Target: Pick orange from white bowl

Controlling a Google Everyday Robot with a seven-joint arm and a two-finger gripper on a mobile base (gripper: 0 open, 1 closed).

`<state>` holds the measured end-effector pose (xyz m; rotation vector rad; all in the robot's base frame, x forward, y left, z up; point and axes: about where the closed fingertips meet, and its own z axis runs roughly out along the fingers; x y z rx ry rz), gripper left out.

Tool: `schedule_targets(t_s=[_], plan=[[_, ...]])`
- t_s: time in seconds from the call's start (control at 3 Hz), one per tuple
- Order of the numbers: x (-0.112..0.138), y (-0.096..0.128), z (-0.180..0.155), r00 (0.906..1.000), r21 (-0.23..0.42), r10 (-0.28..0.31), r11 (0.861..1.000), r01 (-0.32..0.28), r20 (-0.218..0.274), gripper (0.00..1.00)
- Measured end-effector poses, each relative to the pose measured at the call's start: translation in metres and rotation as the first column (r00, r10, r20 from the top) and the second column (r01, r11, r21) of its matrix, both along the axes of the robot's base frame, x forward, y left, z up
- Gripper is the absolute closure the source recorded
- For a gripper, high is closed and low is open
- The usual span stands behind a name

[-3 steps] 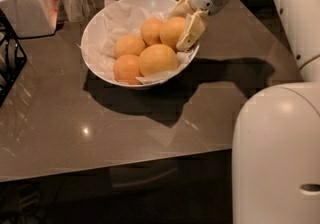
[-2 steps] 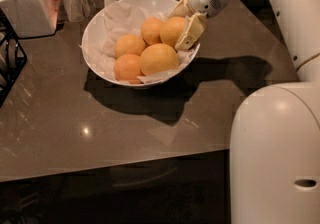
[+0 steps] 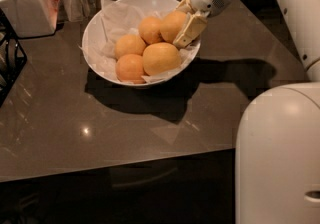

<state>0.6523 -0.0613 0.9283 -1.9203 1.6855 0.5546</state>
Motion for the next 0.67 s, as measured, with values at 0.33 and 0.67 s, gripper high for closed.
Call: schedule_targets(t_s=[0.33,0.67], plan=[[-0.011,-0.003,0.016,0.9989,-0.005,-0.006,1.000,0.006,0.047,0.98],[-0.040,-0.010,0.043,0.9938,0.049,-0.018,0.999,0.012,0.110,1.00]])
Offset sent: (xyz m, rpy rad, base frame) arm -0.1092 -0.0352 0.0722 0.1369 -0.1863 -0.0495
